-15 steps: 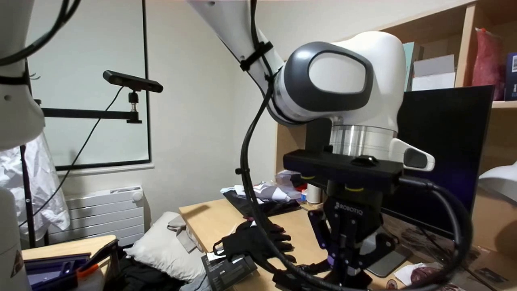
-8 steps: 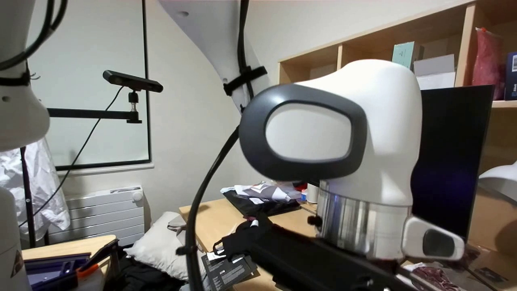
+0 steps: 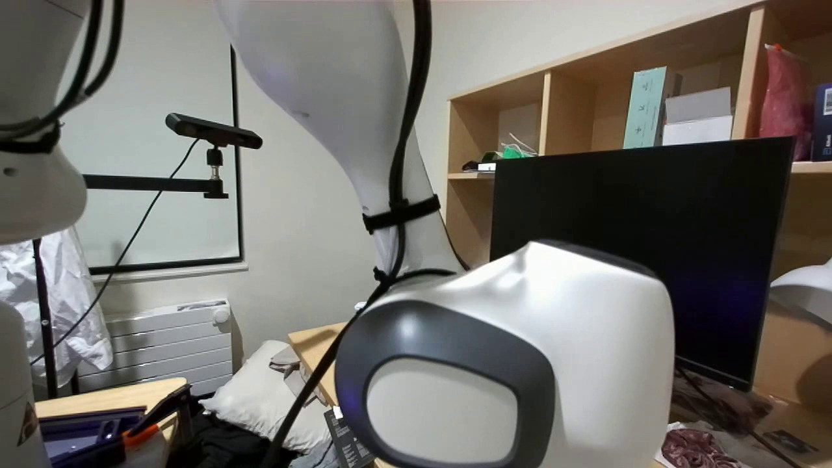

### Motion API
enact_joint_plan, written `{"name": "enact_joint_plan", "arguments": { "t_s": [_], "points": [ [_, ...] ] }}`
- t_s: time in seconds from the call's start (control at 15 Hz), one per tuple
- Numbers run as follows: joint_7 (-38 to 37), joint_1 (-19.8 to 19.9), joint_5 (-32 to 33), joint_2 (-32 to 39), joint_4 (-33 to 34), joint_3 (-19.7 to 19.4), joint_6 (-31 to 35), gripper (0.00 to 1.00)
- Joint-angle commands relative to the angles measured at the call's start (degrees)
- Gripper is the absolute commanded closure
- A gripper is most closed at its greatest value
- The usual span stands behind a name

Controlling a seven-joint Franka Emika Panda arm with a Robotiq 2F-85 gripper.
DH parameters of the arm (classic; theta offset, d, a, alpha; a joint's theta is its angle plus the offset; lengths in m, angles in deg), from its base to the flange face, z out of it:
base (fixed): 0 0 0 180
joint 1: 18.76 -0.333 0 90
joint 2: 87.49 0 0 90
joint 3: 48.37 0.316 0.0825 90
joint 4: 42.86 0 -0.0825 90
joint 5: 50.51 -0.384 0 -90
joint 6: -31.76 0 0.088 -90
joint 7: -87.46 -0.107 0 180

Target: Put the black purse in the top drawer

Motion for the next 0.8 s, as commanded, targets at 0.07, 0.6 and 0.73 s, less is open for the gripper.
{"name": "enact_joint_plan", "arguments": {
  "t_s": [0.07,0.6,0.73],
  "points": [
    [-0.6,1.4,0.3,2.4,0.8,1.2,1.8,0.92],
    [1.3,2.8,-0.4,3.5,1.2,2.7,3.5,0.93],
    [2.2,4.0,-1.1,5.9,2.5,4.0,4.1,0.93]
  ]
}}
